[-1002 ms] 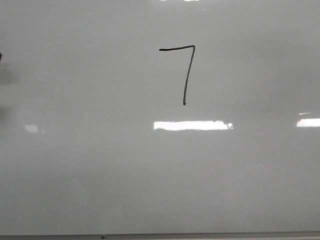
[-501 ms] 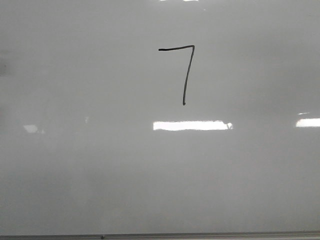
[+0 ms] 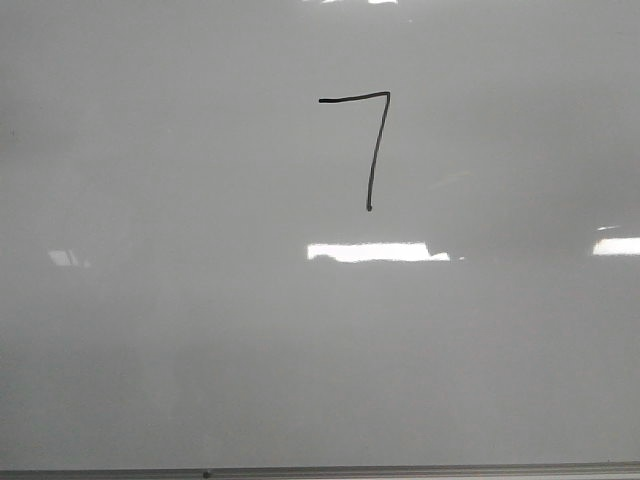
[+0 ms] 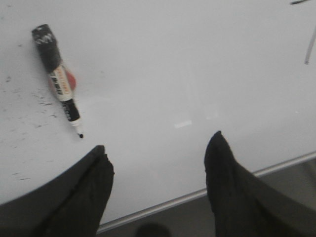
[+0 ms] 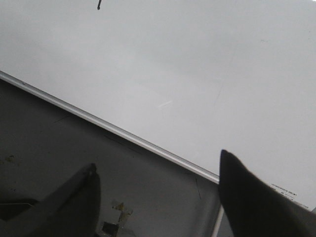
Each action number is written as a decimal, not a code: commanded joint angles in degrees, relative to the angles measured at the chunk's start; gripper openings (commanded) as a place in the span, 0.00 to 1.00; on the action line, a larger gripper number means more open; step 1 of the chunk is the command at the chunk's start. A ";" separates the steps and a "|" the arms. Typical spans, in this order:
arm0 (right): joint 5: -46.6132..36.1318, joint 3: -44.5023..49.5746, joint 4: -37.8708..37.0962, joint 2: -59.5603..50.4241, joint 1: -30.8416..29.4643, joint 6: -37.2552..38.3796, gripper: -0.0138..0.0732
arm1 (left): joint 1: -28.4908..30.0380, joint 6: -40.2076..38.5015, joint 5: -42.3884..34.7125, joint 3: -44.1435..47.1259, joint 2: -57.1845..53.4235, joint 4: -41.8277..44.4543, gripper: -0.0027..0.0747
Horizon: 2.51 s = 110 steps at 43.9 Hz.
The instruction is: Write number 7 on whiteboard
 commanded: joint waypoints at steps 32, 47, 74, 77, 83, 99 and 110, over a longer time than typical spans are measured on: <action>-3.44 -1.19 0.38 -1.37 -0.41 -0.23 0.08 | -6.44 2.74 -2.54 5.89 -9.58 0.92 0.01; -2.71 -1.19 0.38 -1.37 -0.41 -0.23 0.08 | -6.44 2.74 -2.13 5.89 -9.58 0.37 0.01; -2.51 -1.19 0.38 -1.37 -0.41 -0.23 0.08 | 10.92 2.74 -23.20 24.50 -28.63 -4.87 0.01; -2.51 -1.19 0.38 -1.37 -0.41 -0.23 0.08 | 14.60 2.74 -28.88 30.38 -33.03 -4.87 0.01; -2.51 -1.19 0.38 -1.37 -0.41 -0.23 0.08 | 20.53 2.74 -38.35 40.69 -40.50 -3.86 0.01; -2.37 -1.19 0.38 -1.37 -0.41 -0.23 0.08 | 24.80 3.30 -51.32 51.46 -46.81 -0.31 0.01; -2.37 -1.19 0.38 -1.37 -0.41 -0.23 0.08 | 23.25 3.30 -52.87 51.46 -46.81 0.43 0.01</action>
